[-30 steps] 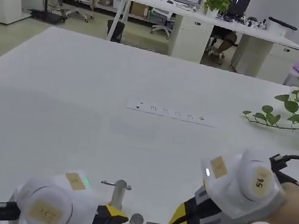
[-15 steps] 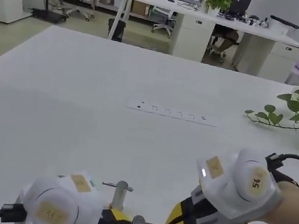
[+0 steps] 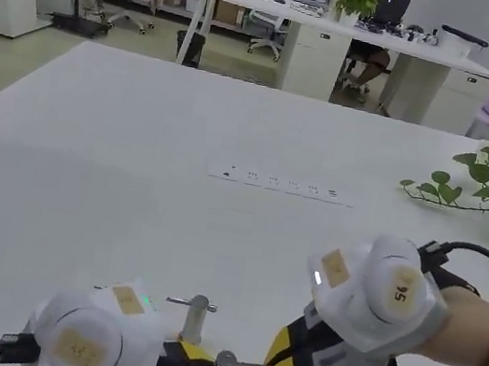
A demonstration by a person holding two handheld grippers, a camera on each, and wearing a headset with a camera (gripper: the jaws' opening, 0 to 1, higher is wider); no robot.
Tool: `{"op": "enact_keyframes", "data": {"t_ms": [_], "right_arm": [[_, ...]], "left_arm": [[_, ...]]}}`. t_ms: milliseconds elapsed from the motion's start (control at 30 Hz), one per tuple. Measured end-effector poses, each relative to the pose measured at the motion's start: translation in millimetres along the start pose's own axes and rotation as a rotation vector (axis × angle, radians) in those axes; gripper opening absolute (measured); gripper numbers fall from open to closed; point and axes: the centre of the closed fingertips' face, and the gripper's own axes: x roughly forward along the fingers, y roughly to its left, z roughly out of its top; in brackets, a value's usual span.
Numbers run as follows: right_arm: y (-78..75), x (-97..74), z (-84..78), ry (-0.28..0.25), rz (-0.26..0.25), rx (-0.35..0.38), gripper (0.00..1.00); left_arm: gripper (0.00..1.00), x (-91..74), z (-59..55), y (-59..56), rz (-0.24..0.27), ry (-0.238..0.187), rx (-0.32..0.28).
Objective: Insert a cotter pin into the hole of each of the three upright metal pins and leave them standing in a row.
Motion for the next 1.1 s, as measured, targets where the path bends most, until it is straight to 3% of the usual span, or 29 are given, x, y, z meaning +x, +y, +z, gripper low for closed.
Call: {"op": "enact_keyframes", "data": {"t_ms": [367, 833, 1100], "right_arm": [[0.0, 4.3, 11.3, -0.002, -0.006, 0.015, 0.04], [0.5, 9.4, 23.8, -0.044, -0.007, 0.061, 0.04], [0.1, 11.1, 26.2, -0.059, -0.011, 0.075, 0.04]], "left_arm": [[0.12, 1.6, -1.3, 0.3, -0.005, -0.002, -0.001], [0.12, 2.9, -4.5, 2.6, -0.014, -0.025, -0.103], [0.12, 3.5, -5.3, 2.2, -0.014, -0.025, -0.095]]}}
